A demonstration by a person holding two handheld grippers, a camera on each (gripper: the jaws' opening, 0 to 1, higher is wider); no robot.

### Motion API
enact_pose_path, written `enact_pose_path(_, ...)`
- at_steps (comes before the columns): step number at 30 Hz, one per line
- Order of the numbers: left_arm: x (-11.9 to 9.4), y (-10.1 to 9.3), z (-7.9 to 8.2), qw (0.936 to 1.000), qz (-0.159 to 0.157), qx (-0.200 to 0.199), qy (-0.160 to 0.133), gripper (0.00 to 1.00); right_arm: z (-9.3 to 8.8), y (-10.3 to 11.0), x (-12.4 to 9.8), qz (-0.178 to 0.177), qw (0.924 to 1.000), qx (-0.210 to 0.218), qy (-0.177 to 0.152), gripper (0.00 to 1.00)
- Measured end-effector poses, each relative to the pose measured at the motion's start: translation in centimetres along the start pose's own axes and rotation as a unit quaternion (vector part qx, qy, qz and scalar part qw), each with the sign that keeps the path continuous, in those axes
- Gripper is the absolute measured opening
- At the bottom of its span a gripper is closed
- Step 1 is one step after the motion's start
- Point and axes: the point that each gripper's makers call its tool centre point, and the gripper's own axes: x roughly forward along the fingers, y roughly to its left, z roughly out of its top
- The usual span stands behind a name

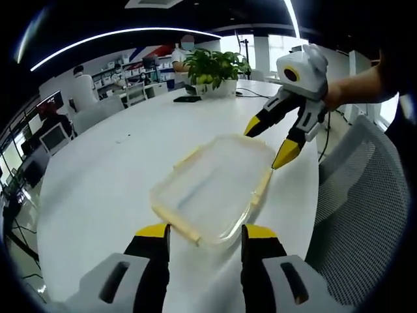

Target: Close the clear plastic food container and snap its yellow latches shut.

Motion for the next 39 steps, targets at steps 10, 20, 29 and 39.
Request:
enact_pose_path(10, 1.1, 1.6, 0.6, 1.0000, 0.000, 0.004, 0.002, 0.37, 0.6, -1.5, 0.7, -0.004, 1.0000, 0.002, 0.001, 0.46)
enact_pose_path(20, 2.1, 3.0, 1.3, 1.0000, 0.000, 0.006, 0.005, 0.37, 1.2, -3.1, 1.5, -0.005, 1.0000, 0.000, 0.006, 0.46)
enact_pose_path(29, 3.0, 4.5, 1.8, 1.0000, 0.002, 0.005, 0.007, 0.37, 1.8, -4.5, 2.4, -0.006, 0.9999, -0.001, 0.011, 0.46)
enact_pose_path(39, 3.8, 5.7, 2.3, 0.9999, 0.001, 0.009, 0.011, 0.37, 2.4, -5.9, 3.1, -0.008, 0.9998, 0.001, 0.015, 0.46)
